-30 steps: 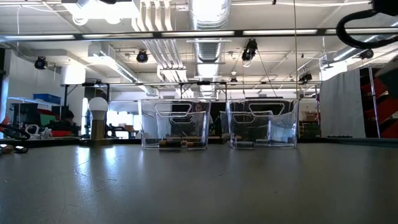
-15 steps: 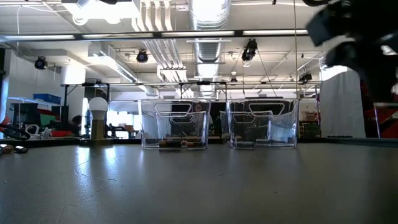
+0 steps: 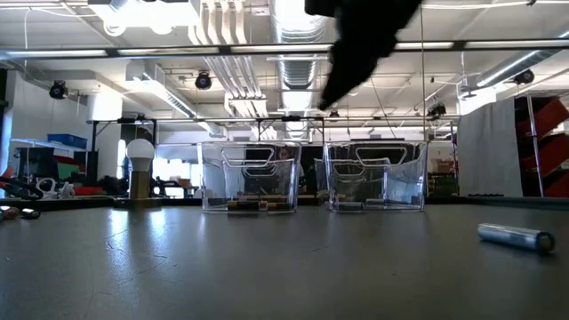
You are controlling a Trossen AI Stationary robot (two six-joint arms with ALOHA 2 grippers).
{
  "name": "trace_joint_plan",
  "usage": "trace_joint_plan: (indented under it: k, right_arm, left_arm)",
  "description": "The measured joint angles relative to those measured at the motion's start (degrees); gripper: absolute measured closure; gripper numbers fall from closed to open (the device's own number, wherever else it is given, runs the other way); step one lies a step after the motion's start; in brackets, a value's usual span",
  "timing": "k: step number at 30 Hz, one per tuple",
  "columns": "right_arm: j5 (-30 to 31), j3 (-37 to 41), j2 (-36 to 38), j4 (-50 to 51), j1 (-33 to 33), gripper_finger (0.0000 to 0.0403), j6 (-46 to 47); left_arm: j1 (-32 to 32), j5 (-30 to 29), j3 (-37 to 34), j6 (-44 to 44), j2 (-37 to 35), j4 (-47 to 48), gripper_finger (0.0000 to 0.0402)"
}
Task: Sort batteries
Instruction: Put the black battery into the left transparent bin
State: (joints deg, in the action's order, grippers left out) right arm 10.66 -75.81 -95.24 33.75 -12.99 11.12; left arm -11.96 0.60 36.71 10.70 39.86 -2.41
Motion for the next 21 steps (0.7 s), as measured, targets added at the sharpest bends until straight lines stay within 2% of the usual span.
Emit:
trace_joint_plan:
  k: [6,13,17,21]
  right_arm:
    - [0.08,-2.17,-1.36,-10.56,9.15,0.0209,-7.27]
    - [-0.05,-10.12,-8.8,-12.66,19.33,0.0201,-15.23]
    - [-0.13,-16.99,-13.89,-10.54,23.78,0.0203,-17.78]
    - [-0.43,-25.44,-20.69,0.72,27.08,0.021,-19.22]
  left_arm:
    - [0.0,0.0,0.03,-0.69,-0.79,2.64,0.0345]
    - [0.02,0.0,0.03,1.3,-1.5,3.04,0.0345]
    - [0.0,0.0,0.03,0.09,-2.09,3.46,0.0345]
    - [0.02,0.0,0.03,-0.7,-2.8,3.61,0.0345]
